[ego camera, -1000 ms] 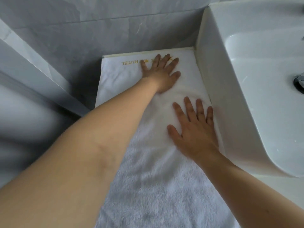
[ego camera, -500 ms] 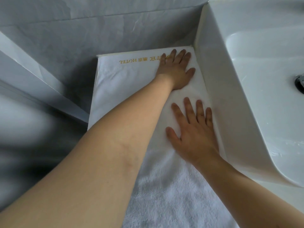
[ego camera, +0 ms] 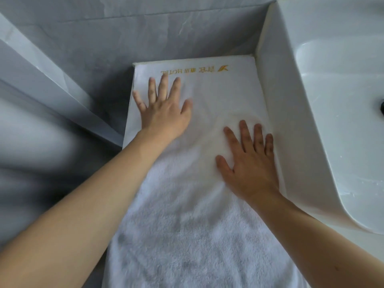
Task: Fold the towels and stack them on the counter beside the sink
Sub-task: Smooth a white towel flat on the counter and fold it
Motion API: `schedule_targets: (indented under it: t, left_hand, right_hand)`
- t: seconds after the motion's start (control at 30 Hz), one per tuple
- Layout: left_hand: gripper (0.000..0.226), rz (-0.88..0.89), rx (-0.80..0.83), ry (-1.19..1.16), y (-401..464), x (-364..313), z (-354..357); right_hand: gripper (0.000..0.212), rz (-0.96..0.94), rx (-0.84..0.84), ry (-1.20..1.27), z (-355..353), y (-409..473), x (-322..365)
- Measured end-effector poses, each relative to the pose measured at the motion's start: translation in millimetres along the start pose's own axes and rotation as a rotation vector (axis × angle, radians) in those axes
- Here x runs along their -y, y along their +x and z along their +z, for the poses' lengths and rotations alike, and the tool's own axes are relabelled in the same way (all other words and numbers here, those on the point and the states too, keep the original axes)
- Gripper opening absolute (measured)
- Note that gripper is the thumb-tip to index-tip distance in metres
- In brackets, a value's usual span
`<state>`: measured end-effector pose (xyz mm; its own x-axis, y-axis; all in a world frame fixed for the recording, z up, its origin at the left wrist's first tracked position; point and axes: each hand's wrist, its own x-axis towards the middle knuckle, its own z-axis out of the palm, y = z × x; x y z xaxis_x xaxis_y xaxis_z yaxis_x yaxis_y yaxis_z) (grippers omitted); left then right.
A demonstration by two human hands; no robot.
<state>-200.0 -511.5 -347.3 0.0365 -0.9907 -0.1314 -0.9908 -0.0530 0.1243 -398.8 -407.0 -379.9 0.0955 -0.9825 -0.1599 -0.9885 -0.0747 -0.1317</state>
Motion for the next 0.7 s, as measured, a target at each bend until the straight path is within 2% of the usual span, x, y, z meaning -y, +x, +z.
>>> schedule_targets:
  t: [0.07,0.23,0.33,0.4,0.43,0.5,0.57,0.7]
  left_hand:
    - [0.066,0.001,0.072,0.022,-15,22,15]
    - [0.069,0.047,0.043,0.007,-14,27,29]
    - [0.069,0.035,0.04,0.01,-12,29,30]
    - [0.07,0.024,0.037,0.012,-12,29,31]
    - [0.07,0.022,0.033,0.008,-12,29,31]
    - [0.069,0.032,0.015,-0.008,-10,27,33]
    - [0.069,0.036,-0.003,-0.018,-9,28,34]
    - [0.069,0.029,0.023,0.0,-8,31,34]
  right_hand:
    - [0.076,-0.001,0.002,0.003,0,0,0]
    - [0.079,-0.023,0.03,0.003,-7,-1,1]
    - [0.073,-0.094,-0.104,0.007,-16,18,3]
    - [0.066,-0.035,-0.228,0.046,-30,56,8]
    - [0.065,0.031,-0.224,0.071,-38,79,9]
    - [0.064,0.128,-0.102,0.046,-43,120,6]
    - [0.068,0.108,0.023,0.008,-31,137,0]
    - [0.072,0.068,-0.029,-0.025,-14,138,-7]
